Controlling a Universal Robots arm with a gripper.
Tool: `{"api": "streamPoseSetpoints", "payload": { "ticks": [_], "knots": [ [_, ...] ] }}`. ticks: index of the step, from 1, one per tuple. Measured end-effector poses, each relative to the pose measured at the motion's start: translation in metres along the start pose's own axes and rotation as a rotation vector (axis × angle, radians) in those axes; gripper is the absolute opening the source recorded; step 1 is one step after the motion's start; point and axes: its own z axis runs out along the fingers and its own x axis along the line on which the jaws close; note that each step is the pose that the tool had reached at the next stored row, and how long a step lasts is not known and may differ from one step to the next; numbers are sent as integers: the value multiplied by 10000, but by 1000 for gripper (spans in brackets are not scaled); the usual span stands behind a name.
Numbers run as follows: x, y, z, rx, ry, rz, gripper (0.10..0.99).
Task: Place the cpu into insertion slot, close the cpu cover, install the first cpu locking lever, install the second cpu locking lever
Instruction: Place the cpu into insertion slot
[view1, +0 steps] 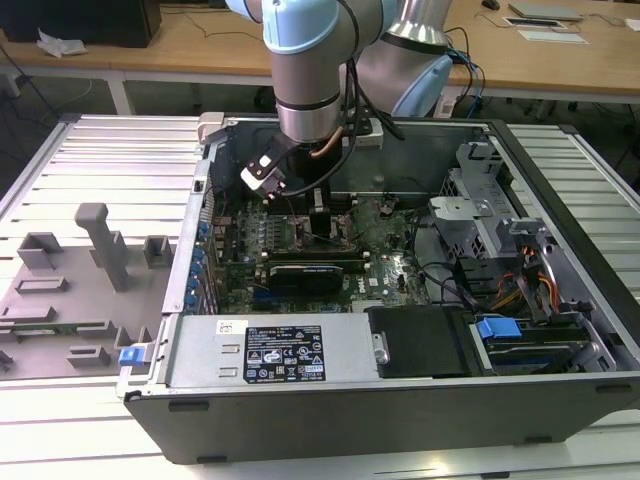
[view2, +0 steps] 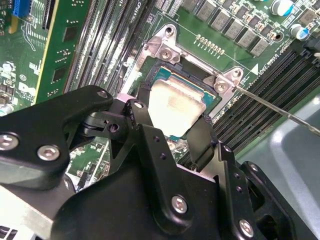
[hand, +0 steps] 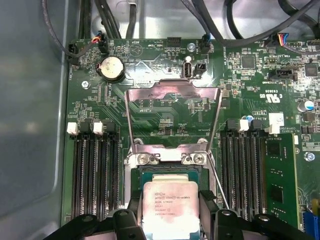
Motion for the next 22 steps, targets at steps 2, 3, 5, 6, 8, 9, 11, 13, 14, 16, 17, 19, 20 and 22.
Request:
{"api": "streamPoseSetpoints", "payload": {
  "ticks": [2, 3, 5, 6, 8, 9, 11, 13, 14, 16, 17, 19, 20, 22],
  "knots": [
    [0, 6, 2, -1, 2, 0, 541],
    [0, 10, 2, -1, 1, 1, 541],
    [1, 16, 4, 0, 0, 3, 541],
    [1, 18, 8, -2, 2, 2, 541],
    [1, 17, 20, -1, 1, 3, 541],
    [0, 16, 21, 0, -1, 2, 541],
    [0, 16, 21, 1, -2, 2, 541],
    [1, 16, 23, 0, 1, 2, 541],
    [1, 17, 23, -1, 2, 2, 541],
    [1, 17, 23, -1, 4, 2, 541],
    [1, 17, 23, -1, 4, 2, 541],
    [1, 17, 23, -1, 4, 2, 616],
    [1, 17, 22, -1, 4, 3, 616],
    [0, 17, 18, 0, 4, 2, 616]
  ]
}}
